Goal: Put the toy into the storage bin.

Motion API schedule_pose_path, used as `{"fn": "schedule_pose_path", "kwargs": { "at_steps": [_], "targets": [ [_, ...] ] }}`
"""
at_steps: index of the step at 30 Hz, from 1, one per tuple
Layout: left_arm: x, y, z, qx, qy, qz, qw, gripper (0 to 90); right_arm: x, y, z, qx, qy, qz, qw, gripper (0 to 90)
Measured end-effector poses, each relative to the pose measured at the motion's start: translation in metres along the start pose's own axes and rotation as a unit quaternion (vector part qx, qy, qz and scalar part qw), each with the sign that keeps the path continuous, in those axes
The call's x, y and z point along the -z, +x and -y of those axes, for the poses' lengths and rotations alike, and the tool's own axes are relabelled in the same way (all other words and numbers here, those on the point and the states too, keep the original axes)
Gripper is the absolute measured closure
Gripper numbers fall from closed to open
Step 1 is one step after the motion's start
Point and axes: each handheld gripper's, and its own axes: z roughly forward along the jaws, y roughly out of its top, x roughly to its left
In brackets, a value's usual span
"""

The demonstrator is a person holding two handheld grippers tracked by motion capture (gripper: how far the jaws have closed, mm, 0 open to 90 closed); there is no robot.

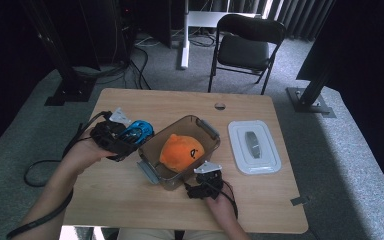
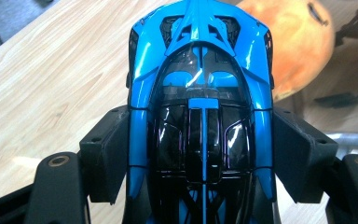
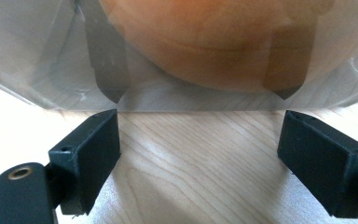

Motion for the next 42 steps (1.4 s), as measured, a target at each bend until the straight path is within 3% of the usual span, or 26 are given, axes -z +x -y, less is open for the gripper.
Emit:
{"fn": "schedule_pose_path", "kwargs": {
  "at_steps": [1, 8, 21, 30, 42],
  "targets": [
    [-0.004, -0.002, -0.007, -0.005, -0.001, 0.009, 0.9999, 28.9, 0.0, 0.0, 0.001, -0.001, 0.0, 0.0, 1.0, 12.6],
    [-0.017, -0.008, -0.026, -0.02, 0.005, 0.019, 0.9996, 28.9, 0.001, -0.001, 0.002, -0.003, -0.004, -0.004, 1.0, 12.6],
    [-0.05, -0.019, -0.058, -0.027, 0.009, 0.051, 0.9983, 28.9, 0.002, -0.002, 0.002, -0.005, -0.006, -0.009, 0.9999, 12.6],
    [-0.073, -0.026, -0.067, -0.034, 0.02, 0.068, 0.9969, 28.9, 0.002, -0.003, 0.003, -0.006, -0.007, -0.014, 0.9999, 12.6],
    [-0.1, -0.029, -0.068, -0.039, 0.038, 0.083, 0.995, 28.9, 0.003, -0.004, 0.003, -0.005, -0.008, -0.016, 0.9998, 12.6]
  ]
}}
